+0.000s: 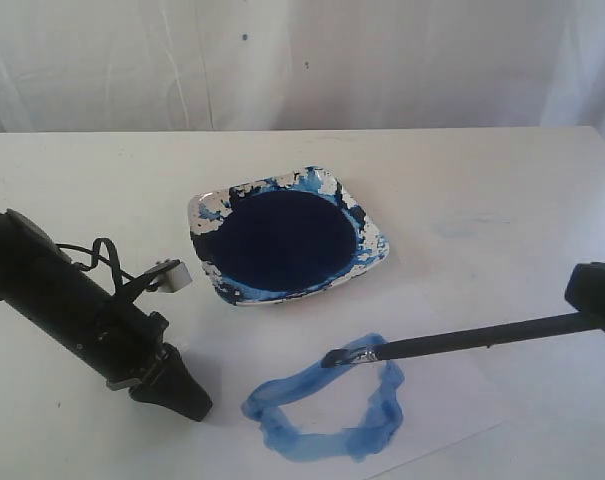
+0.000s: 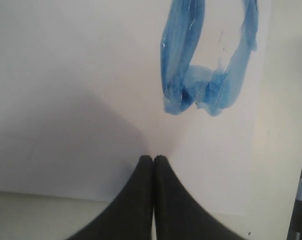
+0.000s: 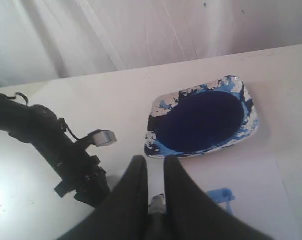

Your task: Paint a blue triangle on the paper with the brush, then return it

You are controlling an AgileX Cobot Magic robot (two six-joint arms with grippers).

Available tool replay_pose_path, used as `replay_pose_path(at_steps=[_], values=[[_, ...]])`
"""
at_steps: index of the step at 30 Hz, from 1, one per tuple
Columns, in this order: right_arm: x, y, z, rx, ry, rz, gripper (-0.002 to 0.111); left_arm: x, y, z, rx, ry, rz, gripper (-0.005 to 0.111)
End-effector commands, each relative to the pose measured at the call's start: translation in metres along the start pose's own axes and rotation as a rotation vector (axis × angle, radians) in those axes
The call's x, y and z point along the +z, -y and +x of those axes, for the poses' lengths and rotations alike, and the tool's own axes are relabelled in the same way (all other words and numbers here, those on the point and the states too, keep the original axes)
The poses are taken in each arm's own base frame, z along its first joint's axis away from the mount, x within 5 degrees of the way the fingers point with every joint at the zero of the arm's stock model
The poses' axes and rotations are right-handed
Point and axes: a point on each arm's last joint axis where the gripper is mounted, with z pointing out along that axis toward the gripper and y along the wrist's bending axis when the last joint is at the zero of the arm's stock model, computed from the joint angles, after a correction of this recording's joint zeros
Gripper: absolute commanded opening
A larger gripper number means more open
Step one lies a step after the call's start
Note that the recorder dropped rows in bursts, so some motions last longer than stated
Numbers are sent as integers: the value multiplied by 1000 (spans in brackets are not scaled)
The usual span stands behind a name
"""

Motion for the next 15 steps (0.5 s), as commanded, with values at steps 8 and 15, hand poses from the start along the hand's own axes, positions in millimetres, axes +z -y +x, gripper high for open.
replay_pose_path(at_steps=[8, 15], values=[[13, 17, -3, -94, 18, 220, 0, 2, -6, 5, 29, -47, -57, 0], [58, 17, 4, -152, -66, 274, 0, 2, -7, 5, 29, -44, -67, 0]])
